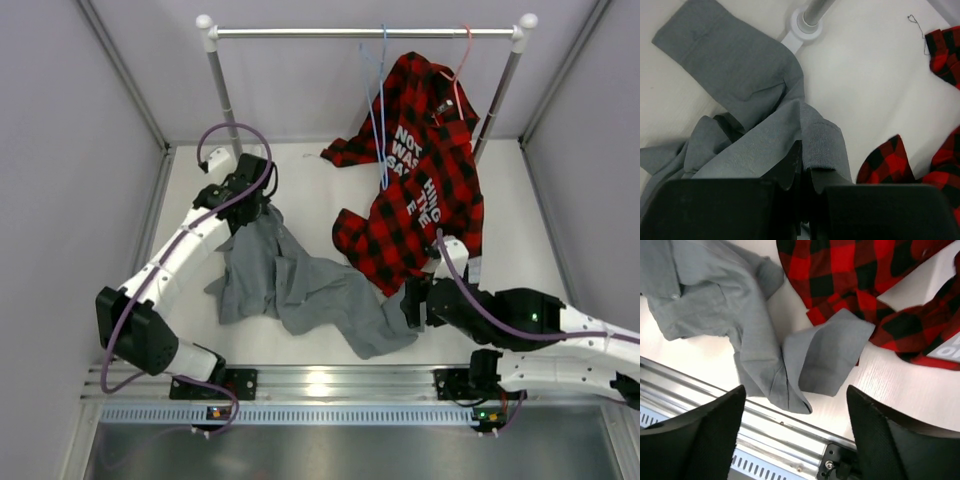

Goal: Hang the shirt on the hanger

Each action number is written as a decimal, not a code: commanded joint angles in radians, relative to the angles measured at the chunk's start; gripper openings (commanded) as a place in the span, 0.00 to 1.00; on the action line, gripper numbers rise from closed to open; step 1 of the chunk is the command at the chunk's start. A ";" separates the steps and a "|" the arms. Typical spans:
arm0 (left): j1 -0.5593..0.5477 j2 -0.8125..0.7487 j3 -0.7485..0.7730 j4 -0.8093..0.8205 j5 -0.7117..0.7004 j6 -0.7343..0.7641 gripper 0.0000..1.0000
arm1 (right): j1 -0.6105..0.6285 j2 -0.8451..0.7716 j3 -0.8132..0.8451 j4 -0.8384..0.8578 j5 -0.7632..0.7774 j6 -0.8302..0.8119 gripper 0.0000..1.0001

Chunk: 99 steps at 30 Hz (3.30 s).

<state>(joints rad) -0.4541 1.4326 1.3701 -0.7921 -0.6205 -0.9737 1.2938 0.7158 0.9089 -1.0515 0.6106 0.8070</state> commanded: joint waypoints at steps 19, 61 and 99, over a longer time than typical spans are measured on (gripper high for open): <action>0.037 -0.215 -0.146 0.122 0.240 0.027 0.00 | -0.202 0.790 0.354 0.884 -0.390 -0.621 0.67; -0.501 -0.278 -0.362 0.475 0.101 0.628 0.50 | -0.407 0.450 0.170 0.472 -0.380 -0.597 0.00; -0.416 -0.236 -0.235 0.143 0.123 0.484 0.00 | -0.499 0.450 0.419 0.357 -0.476 -0.595 0.72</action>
<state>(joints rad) -0.9104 1.1873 1.0981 -0.5964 -0.5240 -0.4511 0.8040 1.2522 1.1858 -0.6395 0.1207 0.2070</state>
